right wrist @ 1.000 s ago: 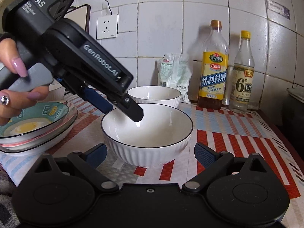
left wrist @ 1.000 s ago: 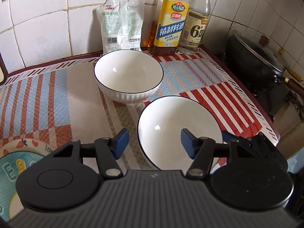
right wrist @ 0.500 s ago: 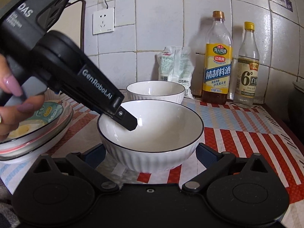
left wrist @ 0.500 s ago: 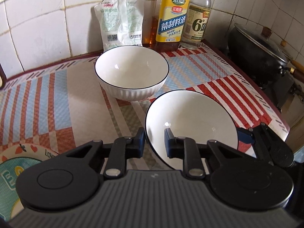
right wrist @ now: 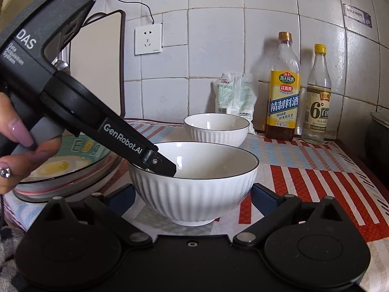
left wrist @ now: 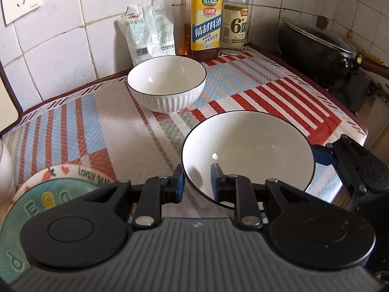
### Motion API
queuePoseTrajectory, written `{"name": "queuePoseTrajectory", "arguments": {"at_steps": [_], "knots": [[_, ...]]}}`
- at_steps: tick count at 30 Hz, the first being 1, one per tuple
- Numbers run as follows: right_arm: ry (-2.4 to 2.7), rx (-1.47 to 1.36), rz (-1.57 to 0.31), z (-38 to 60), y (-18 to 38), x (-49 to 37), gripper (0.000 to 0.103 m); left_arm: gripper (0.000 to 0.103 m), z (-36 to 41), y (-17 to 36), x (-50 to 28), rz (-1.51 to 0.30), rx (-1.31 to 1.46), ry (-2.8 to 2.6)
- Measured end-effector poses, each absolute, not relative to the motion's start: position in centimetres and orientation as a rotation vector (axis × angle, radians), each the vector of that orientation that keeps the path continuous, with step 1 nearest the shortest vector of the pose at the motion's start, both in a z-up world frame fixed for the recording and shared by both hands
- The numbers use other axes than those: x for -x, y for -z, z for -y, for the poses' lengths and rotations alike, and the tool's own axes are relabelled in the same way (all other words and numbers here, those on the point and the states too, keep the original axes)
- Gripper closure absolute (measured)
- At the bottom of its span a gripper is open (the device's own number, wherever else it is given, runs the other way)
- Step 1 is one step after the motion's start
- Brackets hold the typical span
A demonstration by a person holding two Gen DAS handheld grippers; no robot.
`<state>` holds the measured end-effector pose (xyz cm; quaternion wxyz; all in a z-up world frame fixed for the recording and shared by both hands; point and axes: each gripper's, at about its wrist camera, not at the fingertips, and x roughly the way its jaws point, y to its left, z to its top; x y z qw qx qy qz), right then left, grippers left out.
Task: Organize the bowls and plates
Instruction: 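Grasp the white bowl's rim with both grippers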
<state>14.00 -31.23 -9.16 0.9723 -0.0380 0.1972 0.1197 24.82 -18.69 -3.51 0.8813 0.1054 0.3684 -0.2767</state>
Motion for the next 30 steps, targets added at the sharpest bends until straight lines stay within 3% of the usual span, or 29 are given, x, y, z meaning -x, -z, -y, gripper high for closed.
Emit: {"name": "queuePoseTrajectory", "arguments": {"at_steps": [11,13,15,21,30], "knots": [[-0.253,0.110,-0.416,30.4,10.3,-13.2,0.001,0.081,18.3,4.5,-23.4,-0.743,-0.297,0.566],[-0.249,0.100,-0.424,30.4,10.2,-13.2,0.001,0.074,18.2,4.4,-23.2,-0.749,-0.295,0.587],[-0.254,0.089,-0.425,30.5,10.1,-12.9,0.001,0.059,17.8,4.0,-23.2,-0.752,-0.280,0.605],[-0.256,0.115,-0.417,30.6,9.5,-11.3,0.001,0.043,15.7,1.7,-22.7,-0.668,-0.206,0.654],[-0.238,0.151,-0.474,30.8,6.9,-9.4,0.001,0.033,12.1,-2.4,-22.4,-0.544,-0.113,0.719]]}}
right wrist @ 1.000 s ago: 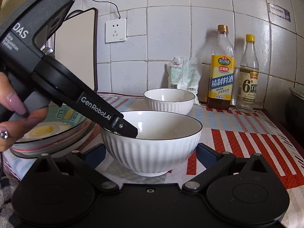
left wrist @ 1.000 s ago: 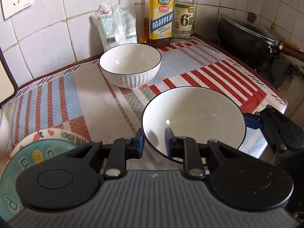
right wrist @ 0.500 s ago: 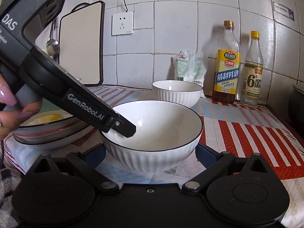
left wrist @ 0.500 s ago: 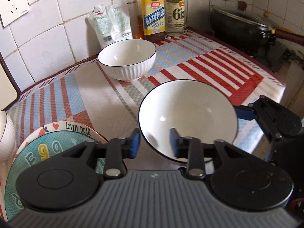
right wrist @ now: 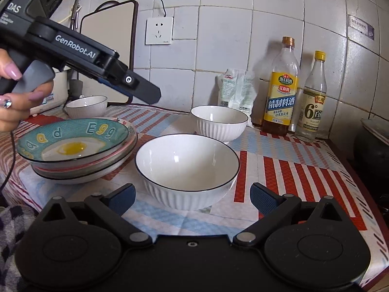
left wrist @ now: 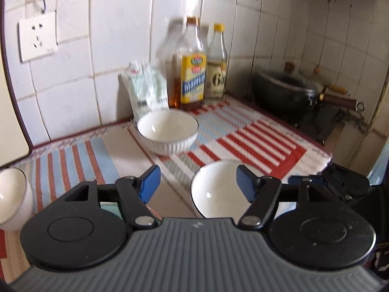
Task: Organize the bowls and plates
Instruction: 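Grasp the white bowl's rim with both grippers, then lift the white bowl with both grippers over the other white bowl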
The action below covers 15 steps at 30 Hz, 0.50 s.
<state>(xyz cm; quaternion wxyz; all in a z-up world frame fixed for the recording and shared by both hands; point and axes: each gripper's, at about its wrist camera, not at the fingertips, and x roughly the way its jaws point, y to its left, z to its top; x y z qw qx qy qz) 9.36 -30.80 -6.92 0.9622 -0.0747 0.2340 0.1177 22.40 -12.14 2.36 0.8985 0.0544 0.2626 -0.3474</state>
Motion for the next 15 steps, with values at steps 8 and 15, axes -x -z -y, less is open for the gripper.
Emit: {"name": "queuePoseTrajectory", "arguments": {"at_steps": [8,15], "knots": [[-0.327,0.102,-0.444,32.4,2.4,-8.3,0.001,0.025,11.0,-3.9,-24.8,-0.490,-0.022,0.659],[-0.377,-0.151,-0.668,35.3,-0.3,-15.3,0.008,0.029,12.9,-3.3,-30.9,-0.673,0.004,0.555]]}}
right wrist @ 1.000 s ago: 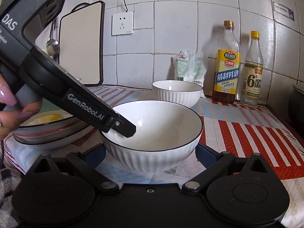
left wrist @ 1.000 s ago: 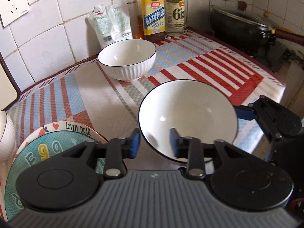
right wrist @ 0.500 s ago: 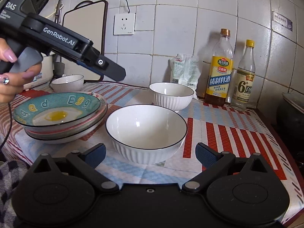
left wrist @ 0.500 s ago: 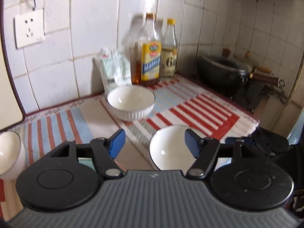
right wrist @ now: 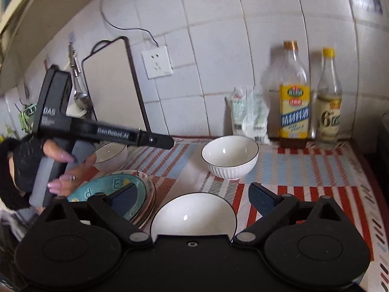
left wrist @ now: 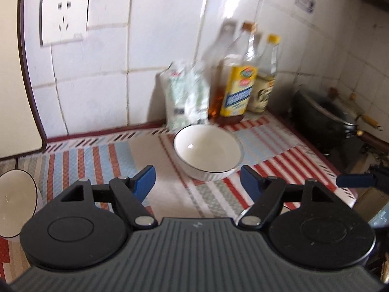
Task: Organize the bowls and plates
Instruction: 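Lift the white bowl with both grippers over the other white bowl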
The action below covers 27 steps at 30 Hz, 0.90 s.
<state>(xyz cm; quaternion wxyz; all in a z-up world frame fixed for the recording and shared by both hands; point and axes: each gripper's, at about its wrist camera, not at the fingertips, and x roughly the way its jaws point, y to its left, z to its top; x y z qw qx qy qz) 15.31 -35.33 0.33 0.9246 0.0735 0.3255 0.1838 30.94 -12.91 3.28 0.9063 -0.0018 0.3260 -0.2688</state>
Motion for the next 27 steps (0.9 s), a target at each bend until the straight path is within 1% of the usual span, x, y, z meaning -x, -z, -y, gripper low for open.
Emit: {"name": "queuePoseTrajectory", "arguments": {"at_steps": [2,4,5,6,9,10,12,13,14,16,18,19,21,22,23,24,25,26,27], "knots": [[-0.378,-0.172,-0.749,36.1,-0.3,-18.2,0.012,0.030,13.1,-2.9,-32.6,-0.724,0.017,0.534],[-0.354,-0.153,-0.801,36.5,-0.2,-20.8,0.012,0.031,13.6,-2.5,-34.0,-0.761,0.017,0.521],[-0.354,-0.091,-0.768,36.5,-0.1,-21.8,0.012,0.031,13.9,-2.4,-34.6,-0.767,0.003,0.510],[-0.336,-0.088,-0.772,36.6,0.2,-22.8,0.012,0.032,14.4,-2.2,-35.0,-0.766,-0.017,0.501],[-0.323,-0.175,-0.841,37.2,2.5,-26.0,0.012,0.034,15.5,-1.4,-36.1,-0.741,-0.057,0.480],[-0.324,-0.208,-0.863,37.4,3.5,-27.0,0.014,0.034,15.6,-1.1,-36.4,-0.744,-0.050,0.487],[-0.316,-0.258,-0.894,37.7,5.3,-28.6,0.022,0.038,16.0,-0.3,-37.4,-0.768,-0.032,0.479],[-0.309,-0.283,-0.904,37.9,6.1,-29.3,0.030,0.040,16.1,0.2,-37.9,-0.785,-0.031,0.474],[-0.309,-0.312,-0.918,38.1,6.8,-29.9,0.034,0.045,16.3,0.6,-38.3,-0.800,-0.029,0.463],[-0.297,-0.350,-0.936,38.5,7.6,-31.2,0.035,0.047,16.6,1.5,-39.2,-0.834,-0.019,0.466],[-0.280,-0.344,-0.933,38.6,8.0,-32.0,0.035,0.056,17.0,2.2,-39.9,-0.855,-0.017,0.479],[-0.270,-0.341,-0.933,38.6,8.2,-32.4,0.035,0.058,17.1,2.4,-40.2,-0.853,-0.015,0.489],[-0.260,-0.356,-0.939,38.8,8.5,-33.3,0.035,0.067,17.5,3.0,-40.7,-0.856,-0.022,0.489],[-0.249,-0.359,-0.946,38.9,8.7,-33.7,0.035,0.068,17.6,3.3,-40.9,-0.861,-0.019,0.490],[-0.234,-0.358,-0.958,38.9,9.0,-34.3,0.040,0.073,17.5,3.6,-41.1,-0.864,-0.006,0.496],[-0.225,-0.355,-0.971,38.9,9.3,-34.8,0.044,0.082,17.5,3.8,-41.2,-0.863,0.008,0.512],[-0.215,-0.357,-0.984,39.0,9.7,-35.1,0.051,0.086,17.5,3.9,-41.2,-0.858,0.018,0.531],[-0.216,-0.371,-0.993,39.0,10.1,-35.4,0.065,0.086,17.6,3.9,-41.0,-0.843,0.006,0.533],[-0.229,-0.396,-0.988,39.2,10.3,-35.6,0.070,0.087,18.0,3.8,-40.7,-0.824,-0.022,0.534]]}}
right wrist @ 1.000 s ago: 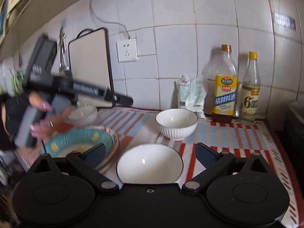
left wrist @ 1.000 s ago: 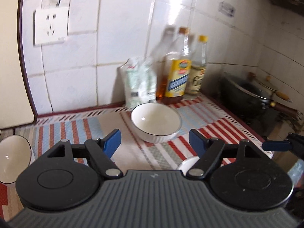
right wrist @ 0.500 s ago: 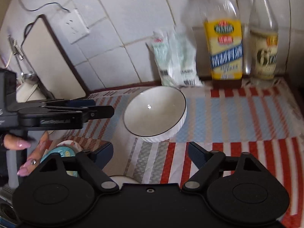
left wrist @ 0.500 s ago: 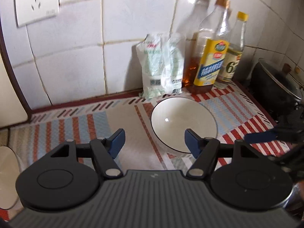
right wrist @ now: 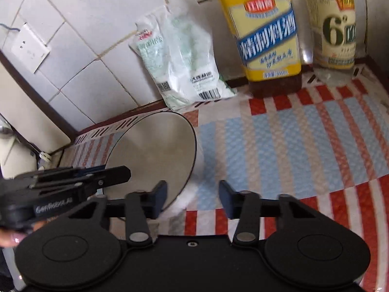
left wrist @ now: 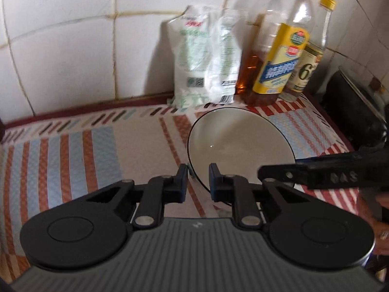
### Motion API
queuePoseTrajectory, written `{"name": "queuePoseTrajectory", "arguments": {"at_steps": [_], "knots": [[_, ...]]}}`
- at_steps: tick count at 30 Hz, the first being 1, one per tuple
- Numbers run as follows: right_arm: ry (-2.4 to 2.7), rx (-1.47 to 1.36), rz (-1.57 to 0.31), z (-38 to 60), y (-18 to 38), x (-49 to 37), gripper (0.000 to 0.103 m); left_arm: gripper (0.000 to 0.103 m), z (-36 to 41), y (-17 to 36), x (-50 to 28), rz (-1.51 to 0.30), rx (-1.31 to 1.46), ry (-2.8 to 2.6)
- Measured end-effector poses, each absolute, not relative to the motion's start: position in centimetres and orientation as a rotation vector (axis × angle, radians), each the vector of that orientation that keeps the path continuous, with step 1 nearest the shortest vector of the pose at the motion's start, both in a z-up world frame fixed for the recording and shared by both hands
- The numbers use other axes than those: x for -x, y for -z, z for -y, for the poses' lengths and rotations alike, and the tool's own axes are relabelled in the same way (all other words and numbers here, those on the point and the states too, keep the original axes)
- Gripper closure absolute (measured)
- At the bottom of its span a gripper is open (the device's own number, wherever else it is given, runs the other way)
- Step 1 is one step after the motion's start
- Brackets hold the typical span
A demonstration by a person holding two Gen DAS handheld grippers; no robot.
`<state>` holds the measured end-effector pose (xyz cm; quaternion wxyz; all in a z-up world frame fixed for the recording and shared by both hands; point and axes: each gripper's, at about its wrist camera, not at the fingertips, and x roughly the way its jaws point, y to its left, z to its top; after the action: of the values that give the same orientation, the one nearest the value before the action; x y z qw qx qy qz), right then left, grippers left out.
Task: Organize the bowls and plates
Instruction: 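Lift the white bowl with both grippers over the other white bowl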
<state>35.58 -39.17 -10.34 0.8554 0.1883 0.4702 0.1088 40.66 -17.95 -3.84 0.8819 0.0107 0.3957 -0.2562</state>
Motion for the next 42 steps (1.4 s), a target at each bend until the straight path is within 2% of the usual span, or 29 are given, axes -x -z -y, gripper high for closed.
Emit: {"name": "queuePoseTrajectory", "arguments": {"at_steps": [5,12,22,35,42], "knots": [[-0.199,-0.415,-1.014,38.9,10.1,-35.4,0.076,0.088,18.4,3.2,-40.2,-0.788,-0.055,0.527],[-0.195,-0.499,-0.973,39.0,6.7,-32.7,0.076,0.088,17.5,-0.6,-36.8,-0.725,-0.086,0.542],[-0.164,-0.459,-0.990,37.0,1.6,-25.2,0.076,0.088,15.2,-4.8,-30.5,-0.733,-0.067,0.609],[-0.093,-0.374,-0.987,37.1,1.2,-18.7,0.076,0.088,15.5,-1.0,-25.9,-0.895,-0.023,0.672],[-0.087,-0.286,-0.969,36.3,2.4,-17.8,0.076,0.088,15.9,0.3,-25.1,-0.897,-0.055,0.658]]}}
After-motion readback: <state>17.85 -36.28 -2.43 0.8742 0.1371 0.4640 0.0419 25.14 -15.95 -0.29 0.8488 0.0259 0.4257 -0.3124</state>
